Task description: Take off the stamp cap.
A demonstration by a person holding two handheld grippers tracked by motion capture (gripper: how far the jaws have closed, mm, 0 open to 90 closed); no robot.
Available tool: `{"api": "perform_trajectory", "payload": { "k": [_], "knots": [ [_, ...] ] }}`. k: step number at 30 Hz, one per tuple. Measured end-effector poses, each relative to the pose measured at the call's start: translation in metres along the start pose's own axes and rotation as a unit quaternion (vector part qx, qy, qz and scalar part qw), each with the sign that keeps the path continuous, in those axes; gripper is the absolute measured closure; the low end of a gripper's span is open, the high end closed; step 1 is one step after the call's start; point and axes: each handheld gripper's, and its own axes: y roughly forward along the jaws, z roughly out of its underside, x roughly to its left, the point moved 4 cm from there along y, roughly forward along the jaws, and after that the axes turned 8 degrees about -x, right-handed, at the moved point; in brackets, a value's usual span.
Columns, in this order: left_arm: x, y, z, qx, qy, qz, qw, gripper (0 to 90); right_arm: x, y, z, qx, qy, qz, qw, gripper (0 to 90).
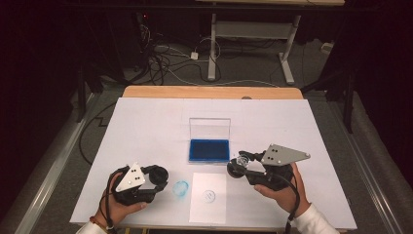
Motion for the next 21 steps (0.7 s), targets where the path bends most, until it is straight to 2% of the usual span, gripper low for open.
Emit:
{"api": "perform_trajectory", "payload": {
  "k": [5,13,21],
  "knots": [
    [0.005,-0.007,0.007,-0.003,-0.012,-0.007,0.9999,36.6,0.0,0.001,0.0,0.004,-0.004,-0.002,1.0,56.9],
    [0.008,-0.016,0.013,-0.004,-0.015,-0.018,0.9997,36.7,-0.002,0.005,0.0,0.01,-0.008,0.001,0.9999,56.9],
    [0.01,-0.016,0.018,0.007,-0.019,-0.025,0.9995,36.6,-0.001,0.011,0.0,0.016,-0.016,-0.004,0.9997,56.9]
  ]
}}
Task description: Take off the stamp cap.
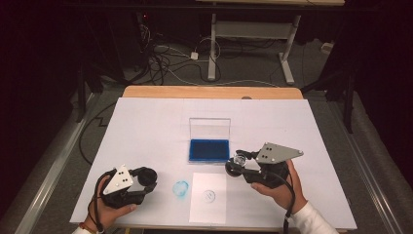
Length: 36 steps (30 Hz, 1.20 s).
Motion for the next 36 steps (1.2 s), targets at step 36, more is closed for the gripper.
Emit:
{"api": "perform_trajectory", "payload": {
  "k": [36],
  "knots": [
    [-0.004,-0.001,0.011,0.027,0.002,-0.001,0.9996,36.6,-0.005,0.028,-0.011,0.003,-0.001,-0.014,0.9999,56.9]
  ]
}}
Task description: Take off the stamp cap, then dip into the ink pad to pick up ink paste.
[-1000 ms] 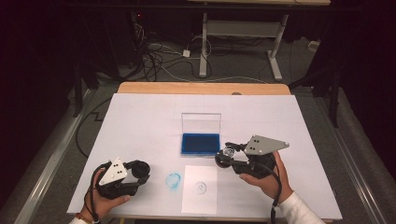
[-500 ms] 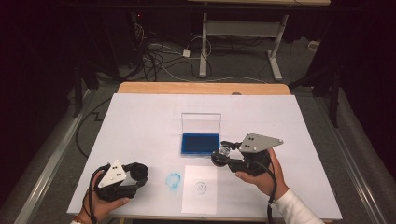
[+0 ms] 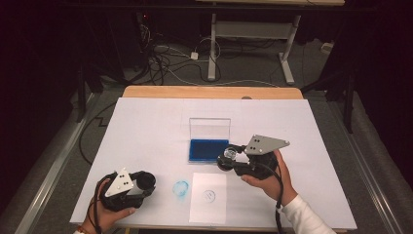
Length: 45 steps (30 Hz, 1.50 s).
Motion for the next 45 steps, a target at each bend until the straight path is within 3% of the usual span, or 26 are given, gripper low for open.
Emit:
{"api": "perform_trajectory", "payload": {
  "k": [21,45],
  "knots": [
    [-0.001,0.0,0.0,0.0,0.001,0.002,1.0,36.6,-0.008,0.022,-0.001,0.023,-0.001,0.001,0.9997,56.9],
    [-0.002,0.002,0.001,0.01,0.0,0.002,1.0,36.6,-0.024,0.035,-0.007,0.047,-0.013,0.014,0.9987,56.9]
  ]
}}
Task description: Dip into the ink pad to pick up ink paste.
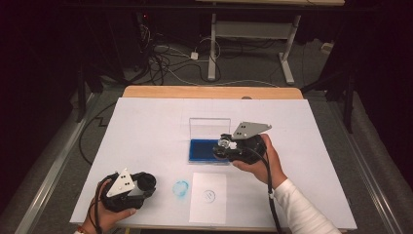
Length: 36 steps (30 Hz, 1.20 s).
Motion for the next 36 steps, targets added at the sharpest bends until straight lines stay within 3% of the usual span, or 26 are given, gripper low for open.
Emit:
{"api": "perform_trajectory", "payload": {
  "k": [12,21,30,36],
  "knots": [
    [0.0,0.0,0.001,0.002,0.001,0.0,1.0,36.6,-0.01,0.007,-0.006,0.011,-0.001,0.01,0.9999,56.9],
    [-0.002,0.002,0.0,0.006,0.005,0.001,1.0,36.6,-0.017,0.015,-0.017,0.023,0.004,0.0,0.9997,56.9],
    [-0.003,0.002,0.0,0.008,0.008,0.0,0.9999,36.6,-0.015,0.03,-0.017,0.043,0.004,-0.012,0.999,57.0],
    [-0.003,0.003,-0.001,0.007,0.008,0.001,0.9999,36.6,-0.014,0.041,-0.012,0.061,-0.001,-0.005,0.9981,56.9]
  ]
}}
